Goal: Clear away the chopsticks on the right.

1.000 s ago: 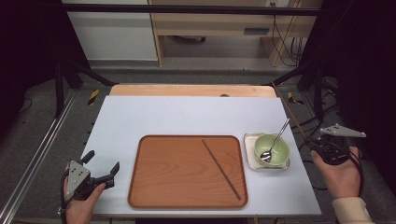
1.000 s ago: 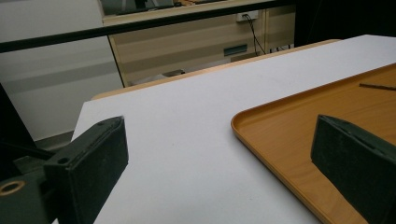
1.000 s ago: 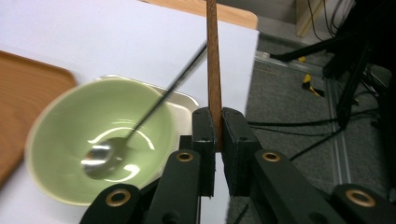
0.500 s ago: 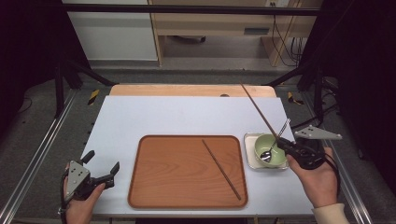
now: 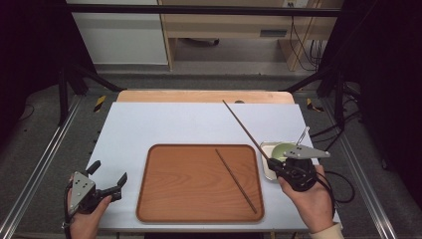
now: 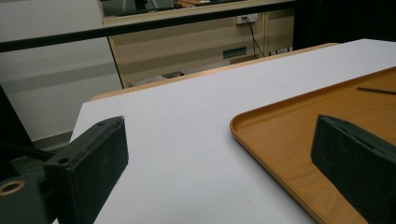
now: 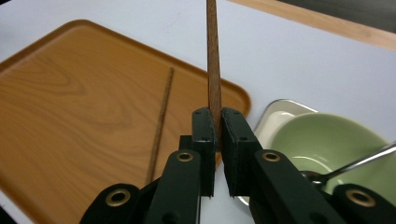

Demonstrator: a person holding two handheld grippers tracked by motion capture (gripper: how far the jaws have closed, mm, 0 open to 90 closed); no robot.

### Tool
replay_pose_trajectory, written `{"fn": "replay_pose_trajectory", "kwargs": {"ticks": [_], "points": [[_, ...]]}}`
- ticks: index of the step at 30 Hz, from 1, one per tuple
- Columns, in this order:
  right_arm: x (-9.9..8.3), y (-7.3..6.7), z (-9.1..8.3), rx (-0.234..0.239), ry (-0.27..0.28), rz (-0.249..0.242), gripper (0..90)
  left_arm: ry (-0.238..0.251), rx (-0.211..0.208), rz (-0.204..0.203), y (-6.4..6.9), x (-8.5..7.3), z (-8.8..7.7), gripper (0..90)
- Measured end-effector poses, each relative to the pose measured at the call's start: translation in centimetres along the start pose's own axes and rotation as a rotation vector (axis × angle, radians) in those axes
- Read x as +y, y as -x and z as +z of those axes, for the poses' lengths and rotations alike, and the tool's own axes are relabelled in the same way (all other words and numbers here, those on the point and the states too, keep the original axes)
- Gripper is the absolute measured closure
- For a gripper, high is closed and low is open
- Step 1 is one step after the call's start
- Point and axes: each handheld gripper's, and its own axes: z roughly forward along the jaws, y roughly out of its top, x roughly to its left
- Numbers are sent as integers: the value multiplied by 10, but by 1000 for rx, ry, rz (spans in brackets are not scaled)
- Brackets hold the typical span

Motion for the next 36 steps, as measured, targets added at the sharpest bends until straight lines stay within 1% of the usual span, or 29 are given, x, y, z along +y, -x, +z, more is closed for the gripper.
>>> {"fn": "replay_pose_trajectory", "kwargs": {"ticks": [1,2,5,7,10,11,13,14,17,18,22,23,24,27,28,29,30,36], "points": [[-1,-3,2,3,-4,-3,845,1,0,0,0,0,0,38],[-5,-9,5,13,-16,8,845,0,0,-1,0,0,0,38],[-10,-14,9,20,-28,2,845,-1,1,-3,0,-1,0,38],[-18,-20,15,26,-40,12,845,-2,-1,0,0,0,0,39],[-23,-22,18,28,-41,15,845,0,-2,6,1,0,0,39],[-25,-24,18,31,-41,26,845,0,-2,5,1,0,0,39],[-29,-25,20,34,-40,32,845,2,-1,1,1,0,0,39],[-34,-27,20,39,-47,46,845,3,0,0,0,0,-1,39],[-38,-29,20,44,-48,50,845,2,2,0,-1,0,0,40],[-42,-31,21,52,-57,55,845,2,2,0,-1,0,0,41],[-49,-35,23,60,-71,57,845,2,3,1,0,0,0,42],[-49,-35,23,60,-71,57,845,1,3,2,0,0,0,42],[-52,-37,23,65,-75,72,845,2,4,2,0,0,0,43],[-55,-39,24,69,-73,64,845,3,5,0,-1,0,-1,43],[-56,-40,24,71,-77,71,845,3,5,0,-1,0,-1,44],[-57,-42,24,76,-78,63,845,3,5,1,-1,0,-1,44],[-57,-43,24,77,-84,75,845,3,5,1,-1,0,-1,44],[-56,-47,24,79,-86,64,845,4,5,1,-1,0,-1,45]]}}
